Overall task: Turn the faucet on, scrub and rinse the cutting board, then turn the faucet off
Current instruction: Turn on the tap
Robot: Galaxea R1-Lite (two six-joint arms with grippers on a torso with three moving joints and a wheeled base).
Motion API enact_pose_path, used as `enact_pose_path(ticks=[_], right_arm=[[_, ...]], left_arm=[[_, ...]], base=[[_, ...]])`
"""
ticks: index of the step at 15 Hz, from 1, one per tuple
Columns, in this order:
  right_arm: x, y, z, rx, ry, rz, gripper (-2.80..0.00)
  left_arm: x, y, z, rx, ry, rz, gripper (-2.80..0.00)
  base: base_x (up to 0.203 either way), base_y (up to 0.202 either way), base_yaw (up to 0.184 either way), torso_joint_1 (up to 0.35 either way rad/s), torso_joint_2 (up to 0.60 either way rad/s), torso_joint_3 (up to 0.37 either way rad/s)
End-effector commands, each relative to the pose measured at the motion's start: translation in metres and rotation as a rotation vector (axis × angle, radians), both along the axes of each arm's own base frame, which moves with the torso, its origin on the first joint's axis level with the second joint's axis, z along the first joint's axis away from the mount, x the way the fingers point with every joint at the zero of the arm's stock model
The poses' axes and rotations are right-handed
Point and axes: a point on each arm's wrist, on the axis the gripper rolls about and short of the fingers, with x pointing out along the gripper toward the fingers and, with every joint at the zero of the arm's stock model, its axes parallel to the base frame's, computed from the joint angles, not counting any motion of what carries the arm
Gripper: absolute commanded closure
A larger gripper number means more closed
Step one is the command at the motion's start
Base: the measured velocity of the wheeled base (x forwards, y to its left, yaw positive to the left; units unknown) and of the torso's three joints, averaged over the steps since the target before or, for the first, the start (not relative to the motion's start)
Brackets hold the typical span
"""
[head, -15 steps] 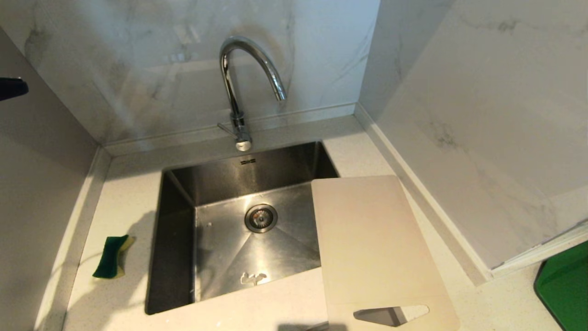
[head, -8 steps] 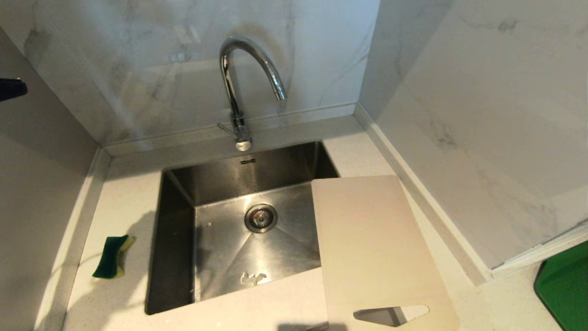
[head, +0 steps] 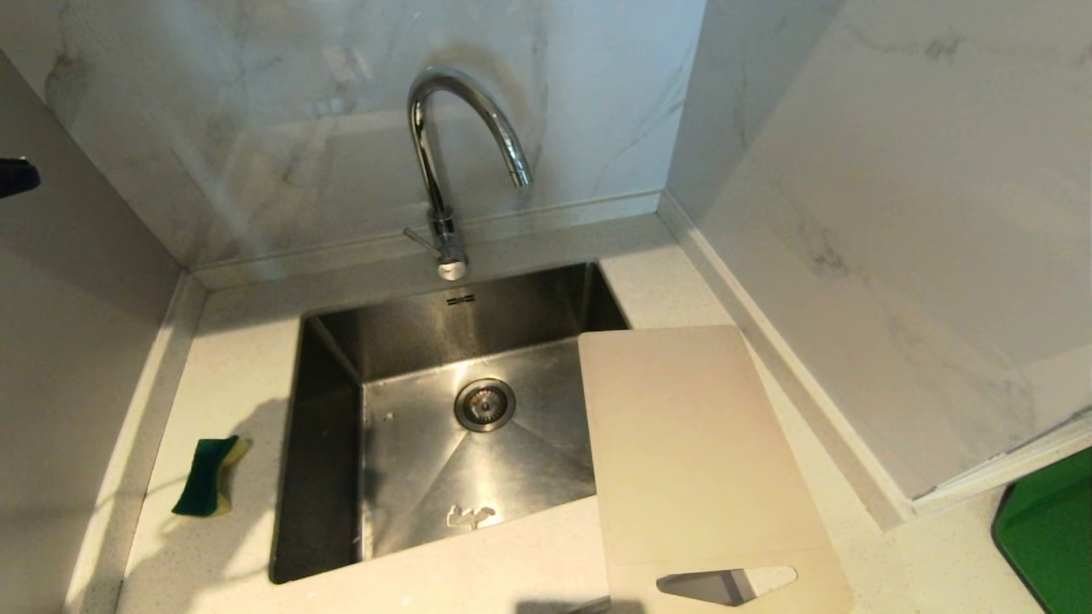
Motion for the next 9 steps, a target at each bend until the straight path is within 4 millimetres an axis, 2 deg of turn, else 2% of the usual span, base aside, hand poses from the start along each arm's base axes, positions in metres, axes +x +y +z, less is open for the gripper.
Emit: enact_pose_path(ticks=[1,3,5,9], right_arm=[[0.0,0.0,0.0,0.0,0.0,0.0,0.0],[0.0,0.0,0.0,0.001,0.0,0.0,0.0],[0.0,0.0,0.0,0.0,0.0,0.0,0.0],[0.0,0.0,0.0,0.0,0.0,0.0,0.0]], left_arm=[[0.002,0.004,0.0,0.004,0.004,0.011,0.0],[0.005,0.006,-0.002,0.043,0.039,-0.002,0.0],[0.01,0.01,0.001,0.089,0.149,0.032,0.0],[0.025,0.011,0.033,0.105,0.213,0.03,0.0]], base=[[0.0,0.0,0.0,0.0,0.0,0.0],[0.0,0.0,0.0,0.0,0.0,0.0],[0.0,0.0,0.0,0.0,0.0,0.0],[0.0,0.0,0.0,0.0,0.0,0.0]])
